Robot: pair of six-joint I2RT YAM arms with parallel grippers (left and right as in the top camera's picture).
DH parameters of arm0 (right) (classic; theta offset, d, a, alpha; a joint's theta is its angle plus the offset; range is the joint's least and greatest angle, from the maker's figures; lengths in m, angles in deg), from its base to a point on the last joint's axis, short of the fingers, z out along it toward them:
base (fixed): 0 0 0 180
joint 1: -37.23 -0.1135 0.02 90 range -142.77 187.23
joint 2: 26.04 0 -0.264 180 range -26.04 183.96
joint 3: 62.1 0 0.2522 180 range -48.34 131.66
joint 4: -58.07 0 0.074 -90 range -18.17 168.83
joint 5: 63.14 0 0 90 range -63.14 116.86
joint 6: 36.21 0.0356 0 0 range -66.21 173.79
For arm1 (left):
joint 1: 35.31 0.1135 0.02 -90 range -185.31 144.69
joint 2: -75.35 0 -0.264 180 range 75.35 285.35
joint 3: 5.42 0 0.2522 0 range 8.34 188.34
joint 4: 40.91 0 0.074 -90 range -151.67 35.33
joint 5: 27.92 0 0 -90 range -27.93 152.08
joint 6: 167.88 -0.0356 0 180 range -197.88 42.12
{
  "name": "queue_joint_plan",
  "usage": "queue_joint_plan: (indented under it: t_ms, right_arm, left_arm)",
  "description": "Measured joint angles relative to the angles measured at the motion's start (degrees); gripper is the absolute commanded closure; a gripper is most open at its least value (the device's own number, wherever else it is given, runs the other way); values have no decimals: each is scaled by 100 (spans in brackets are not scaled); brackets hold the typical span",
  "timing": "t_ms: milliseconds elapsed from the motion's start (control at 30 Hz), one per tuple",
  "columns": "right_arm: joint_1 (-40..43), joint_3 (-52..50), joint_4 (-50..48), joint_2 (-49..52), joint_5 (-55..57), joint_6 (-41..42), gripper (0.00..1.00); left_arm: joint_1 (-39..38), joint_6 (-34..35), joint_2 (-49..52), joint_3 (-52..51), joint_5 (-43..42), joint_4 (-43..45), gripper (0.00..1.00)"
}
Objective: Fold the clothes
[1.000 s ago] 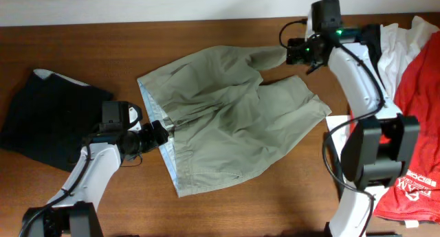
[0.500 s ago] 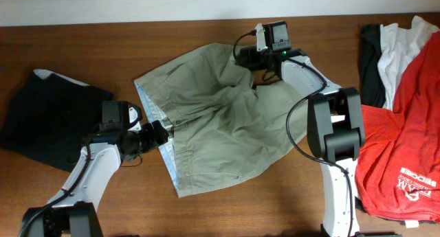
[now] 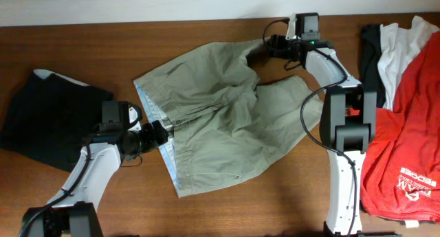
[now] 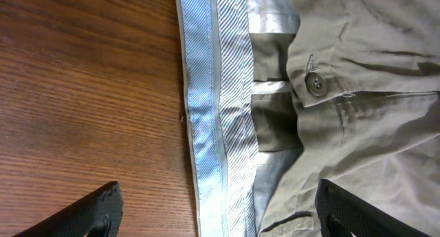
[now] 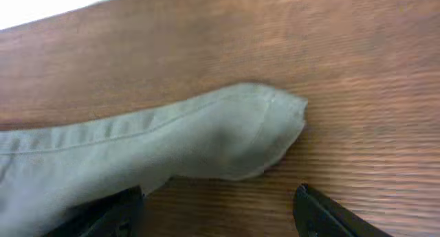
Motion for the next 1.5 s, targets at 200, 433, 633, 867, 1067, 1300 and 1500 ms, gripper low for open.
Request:
queue_joint_plan:
  t_ms: [200,433,633,867,1067,1300,1500]
  right_arm:
    - [-210,-20,-1054,129,-509,122,16]
    - [-192,-26,-3899,264,-5952,767,53]
    - [247,50,-1504,273,-4478,758,32]
    - [-426,44,225,273,-5786,63,33]
    - [-872,44,-144,267,-5259,330,96]
    - [699,1333,3364,-592,-2065,-719,33]
    - [-306,1141,2090,-317,-1773,-1486,35]
  left_arm:
    - [0,0,0,0,0,-2,11]
    - [0,0,0,0,0,-4,11]
    - [0,0,0,0,4,2,11]
    - [0,0,0,0,0,31,11]
    - [0,0,0,0,2,33,11]
    - [0,0,0,-4,4,387,11]
    - [0,0,96,-20,4,1154,11]
